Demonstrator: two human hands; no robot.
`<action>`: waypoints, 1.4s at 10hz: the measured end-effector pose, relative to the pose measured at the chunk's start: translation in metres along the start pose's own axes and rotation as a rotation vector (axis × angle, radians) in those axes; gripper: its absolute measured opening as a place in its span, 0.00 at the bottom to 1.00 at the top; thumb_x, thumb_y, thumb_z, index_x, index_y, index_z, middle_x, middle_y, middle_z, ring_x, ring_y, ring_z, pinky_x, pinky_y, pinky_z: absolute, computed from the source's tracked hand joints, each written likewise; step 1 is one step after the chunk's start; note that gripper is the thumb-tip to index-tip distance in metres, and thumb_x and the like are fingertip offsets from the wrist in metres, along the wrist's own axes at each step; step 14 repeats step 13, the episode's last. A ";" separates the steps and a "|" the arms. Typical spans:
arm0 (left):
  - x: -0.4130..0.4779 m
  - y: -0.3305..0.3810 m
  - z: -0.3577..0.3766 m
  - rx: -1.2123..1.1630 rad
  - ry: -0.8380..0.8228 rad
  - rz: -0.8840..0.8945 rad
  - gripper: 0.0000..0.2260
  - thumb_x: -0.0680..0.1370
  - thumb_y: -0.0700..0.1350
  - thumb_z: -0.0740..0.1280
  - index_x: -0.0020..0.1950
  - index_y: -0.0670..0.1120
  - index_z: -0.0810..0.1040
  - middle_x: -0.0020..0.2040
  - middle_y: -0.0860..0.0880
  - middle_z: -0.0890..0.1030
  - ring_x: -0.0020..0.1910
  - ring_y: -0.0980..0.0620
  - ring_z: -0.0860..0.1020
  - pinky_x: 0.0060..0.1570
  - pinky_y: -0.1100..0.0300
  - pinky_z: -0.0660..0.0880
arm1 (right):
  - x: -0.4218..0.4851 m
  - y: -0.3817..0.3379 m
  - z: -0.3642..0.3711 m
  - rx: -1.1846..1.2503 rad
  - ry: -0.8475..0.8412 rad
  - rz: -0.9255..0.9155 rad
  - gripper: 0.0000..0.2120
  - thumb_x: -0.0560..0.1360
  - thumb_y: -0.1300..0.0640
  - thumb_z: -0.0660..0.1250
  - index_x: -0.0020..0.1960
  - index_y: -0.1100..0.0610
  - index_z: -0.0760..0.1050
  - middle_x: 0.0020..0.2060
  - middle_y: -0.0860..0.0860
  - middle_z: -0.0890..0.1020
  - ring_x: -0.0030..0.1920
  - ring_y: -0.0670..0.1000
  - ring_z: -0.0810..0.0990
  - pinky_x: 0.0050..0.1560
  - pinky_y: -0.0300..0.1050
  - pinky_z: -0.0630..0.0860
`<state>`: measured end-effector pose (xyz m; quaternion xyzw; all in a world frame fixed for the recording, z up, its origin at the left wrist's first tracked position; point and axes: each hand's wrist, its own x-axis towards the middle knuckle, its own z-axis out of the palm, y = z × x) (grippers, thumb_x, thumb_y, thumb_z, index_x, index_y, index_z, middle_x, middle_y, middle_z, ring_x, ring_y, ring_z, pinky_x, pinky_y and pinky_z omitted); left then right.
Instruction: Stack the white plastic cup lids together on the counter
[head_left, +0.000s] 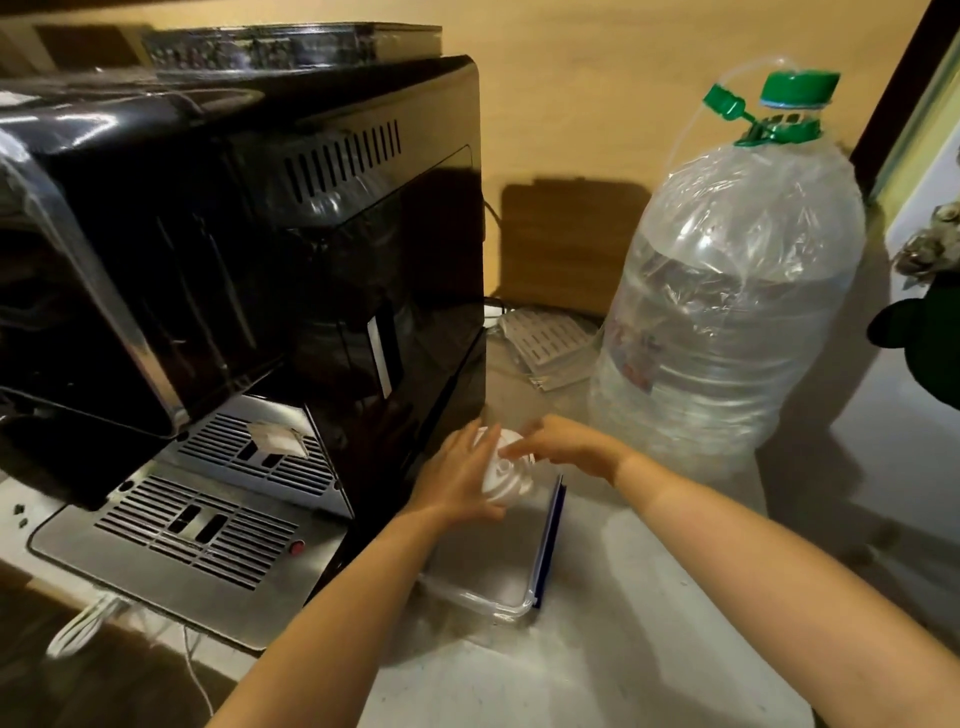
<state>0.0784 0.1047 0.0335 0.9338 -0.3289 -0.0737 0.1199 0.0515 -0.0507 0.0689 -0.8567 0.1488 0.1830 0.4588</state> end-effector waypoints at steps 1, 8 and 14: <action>-0.001 -0.004 0.014 0.048 0.027 0.024 0.40 0.68 0.55 0.71 0.74 0.49 0.53 0.74 0.47 0.56 0.72 0.47 0.58 0.63 0.52 0.68 | 0.013 0.005 0.012 -0.174 -0.027 0.003 0.17 0.74 0.54 0.66 0.59 0.62 0.74 0.53 0.57 0.77 0.50 0.51 0.73 0.48 0.39 0.69; 0.006 -0.011 0.064 0.061 -0.227 -0.024 0.44 0.71 0.59 0.67 0.76 0.45 0.45 0.76 0.43 0.51 0.73 0.43 0.57 0.65 0.50 0.65 | 0.044 0.031 0.048 -0.860 -0.159 -0.011 0.21 0.79 0.51 0.57 0.69 0.58 0.67 0.70 0.56 0.70 0.72 0.57 0.64 0.73 0.58 0.50; 0.024 -0.004 0.037 0.026 -0.252 0.005 0.47 0.69 0.60 0.69 0.76 0.44 0.43 0.77 0.43 0.50 0.76 0.45 0.49 0.73 0.54 0.51 | 0.022 0.027 0.023 -0.657 -0.004 -0.126 0.21 0.79 0.52 0.58 0.69 0.58 0.67 0.64 0.60 0.75 0.63 0.60 0.75 0.63 0.49 0.71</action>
